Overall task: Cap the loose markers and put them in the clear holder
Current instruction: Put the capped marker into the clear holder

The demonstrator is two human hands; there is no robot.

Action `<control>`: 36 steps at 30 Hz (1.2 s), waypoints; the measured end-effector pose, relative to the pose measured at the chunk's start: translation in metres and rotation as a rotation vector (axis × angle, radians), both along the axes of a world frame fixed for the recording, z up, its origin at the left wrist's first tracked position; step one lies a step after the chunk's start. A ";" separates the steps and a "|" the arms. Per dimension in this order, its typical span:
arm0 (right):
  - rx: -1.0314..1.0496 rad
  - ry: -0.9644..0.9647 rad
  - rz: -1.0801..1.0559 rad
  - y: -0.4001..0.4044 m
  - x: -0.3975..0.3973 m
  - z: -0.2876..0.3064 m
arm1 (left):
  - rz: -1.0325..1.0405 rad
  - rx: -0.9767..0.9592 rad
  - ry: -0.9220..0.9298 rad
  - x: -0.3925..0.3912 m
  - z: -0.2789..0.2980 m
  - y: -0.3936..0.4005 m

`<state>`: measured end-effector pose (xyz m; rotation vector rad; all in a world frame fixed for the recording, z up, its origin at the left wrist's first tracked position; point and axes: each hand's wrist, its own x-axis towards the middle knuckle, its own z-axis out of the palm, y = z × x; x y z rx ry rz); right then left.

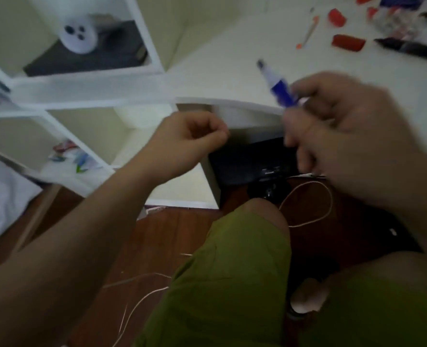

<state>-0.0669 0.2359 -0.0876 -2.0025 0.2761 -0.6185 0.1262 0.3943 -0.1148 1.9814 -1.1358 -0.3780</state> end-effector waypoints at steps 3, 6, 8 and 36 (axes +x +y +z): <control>0.085 0.149 0.043 0.026 0.025 -0.041 | -0.034 0.218 -0.042 -0.003 -0.004 0.031; 0.127 0.201 0.003 0.037 0.038 -0.077 | -0.001 0.223 -0.086 -0.002 -0.001 0.057; 0.151 0.246 -0.018 0.044 0.040 -0.092 | 0.009 0.204 -0.101 -0.001 0.003 0.069; -0.398 0.587 0.386 0.187 0.267 -0.144 | 0.370 0.314 0.172 0.139 -0.173 0.250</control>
